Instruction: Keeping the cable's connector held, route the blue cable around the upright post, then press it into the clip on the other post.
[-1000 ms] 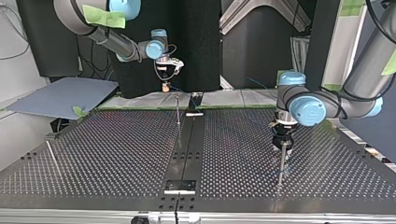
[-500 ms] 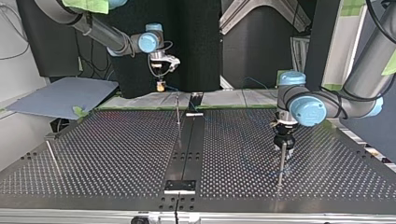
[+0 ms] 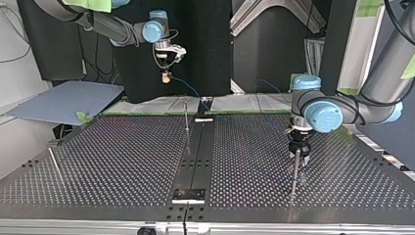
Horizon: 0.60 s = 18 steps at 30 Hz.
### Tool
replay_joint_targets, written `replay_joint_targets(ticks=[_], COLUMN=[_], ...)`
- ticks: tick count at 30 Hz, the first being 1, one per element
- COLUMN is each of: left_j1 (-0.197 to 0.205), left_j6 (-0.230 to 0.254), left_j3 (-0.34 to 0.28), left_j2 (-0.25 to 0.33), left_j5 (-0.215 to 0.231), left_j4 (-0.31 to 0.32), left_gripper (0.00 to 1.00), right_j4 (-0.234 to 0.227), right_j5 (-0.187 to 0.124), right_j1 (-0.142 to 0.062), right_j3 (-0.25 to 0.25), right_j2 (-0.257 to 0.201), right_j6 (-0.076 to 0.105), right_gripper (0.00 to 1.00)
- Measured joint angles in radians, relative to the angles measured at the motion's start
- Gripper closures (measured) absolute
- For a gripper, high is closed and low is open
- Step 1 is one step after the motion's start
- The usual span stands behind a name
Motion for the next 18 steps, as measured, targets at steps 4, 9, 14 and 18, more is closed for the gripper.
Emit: replay_joint_targets(ticks=[4, 9, 14, 18], left_j1=[-0.001, -0.002, -0.006, -0.009], left_j6=[0.000, 0.001, 0.001, 0.001], left_j3=[0.000, 0.000, 0.000, 0.000], left_j2=[0.000, 0.000, 0.000, 0.000], left_j5=[-0.009, -0.030, -0.041, -0.044], left_j4=[-0.004, -0.018, -0.031, -0.039], left_gripper=[0.00, 0.00, 0.00, 0.00], right_j4=[0.012, 0.017, 0.001, -0.013], right_j5=[0.000, -0.003, -0.006, -0.008], right_j1=[-0.002, -0.010, -0.018, -0.025], right_j3=[0.038, 0.089, 0.119, 0.123], right_j2=[-0.029, -0.078, -0.125, -0.136], right_j6=[0.012, 0.014, 0.009, 0.004], right_gripper=[1.00, 1.00, 1.00, 1.00])
